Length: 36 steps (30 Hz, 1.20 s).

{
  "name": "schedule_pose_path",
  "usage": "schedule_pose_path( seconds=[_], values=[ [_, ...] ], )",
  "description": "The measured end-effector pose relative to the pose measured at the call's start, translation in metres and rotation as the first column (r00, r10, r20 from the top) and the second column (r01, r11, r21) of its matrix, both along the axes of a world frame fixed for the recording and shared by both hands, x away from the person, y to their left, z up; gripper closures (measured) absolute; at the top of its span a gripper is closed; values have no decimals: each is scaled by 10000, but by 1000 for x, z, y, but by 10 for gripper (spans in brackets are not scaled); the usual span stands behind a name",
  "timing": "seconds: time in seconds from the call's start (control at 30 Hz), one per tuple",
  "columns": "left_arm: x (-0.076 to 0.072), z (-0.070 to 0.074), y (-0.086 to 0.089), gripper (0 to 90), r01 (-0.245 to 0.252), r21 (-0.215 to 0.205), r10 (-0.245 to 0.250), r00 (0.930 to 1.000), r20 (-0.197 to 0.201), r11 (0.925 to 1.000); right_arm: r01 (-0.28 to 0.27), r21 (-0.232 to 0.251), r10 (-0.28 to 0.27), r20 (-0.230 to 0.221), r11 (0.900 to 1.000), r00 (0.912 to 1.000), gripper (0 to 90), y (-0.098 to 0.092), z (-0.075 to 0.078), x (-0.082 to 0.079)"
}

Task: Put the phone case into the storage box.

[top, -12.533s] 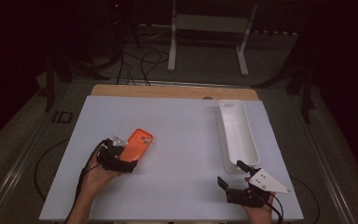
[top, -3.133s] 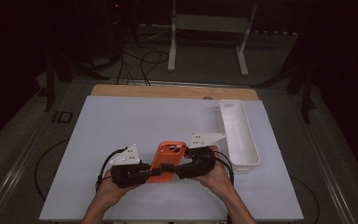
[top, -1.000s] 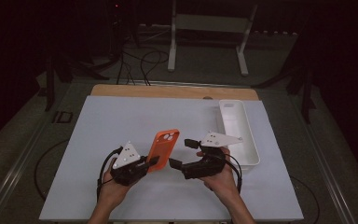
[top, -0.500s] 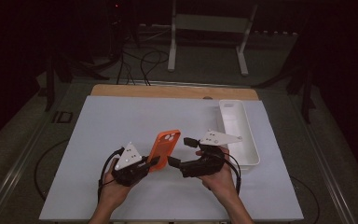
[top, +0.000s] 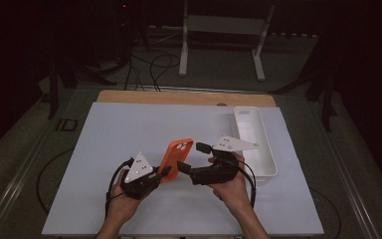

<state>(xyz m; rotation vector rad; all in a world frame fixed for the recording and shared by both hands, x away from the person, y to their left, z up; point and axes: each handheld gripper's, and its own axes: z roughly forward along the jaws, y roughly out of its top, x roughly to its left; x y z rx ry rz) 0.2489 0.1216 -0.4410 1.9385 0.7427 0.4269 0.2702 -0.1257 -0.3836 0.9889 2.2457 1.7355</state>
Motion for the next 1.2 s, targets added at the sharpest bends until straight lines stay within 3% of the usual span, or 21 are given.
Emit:
schedule_pose_path(
  seconds=[0.33,0.63,1.2],
  values=[
    [0,-1,-2,853,-259,94,257,9996,118,9996,304,-69,-303,62,9995,9995,75,7,7,0],
    [-1,-2,-3,854,-410,84,408,9988,259,9991,679,48,-678,-184,9977,9975,74,9,6,3],
    [-5,-3,-10,853,-581,191,570,9970,521,9981,913,163,-900,-669,9957,9937,74,16,2,10]
  ],
)
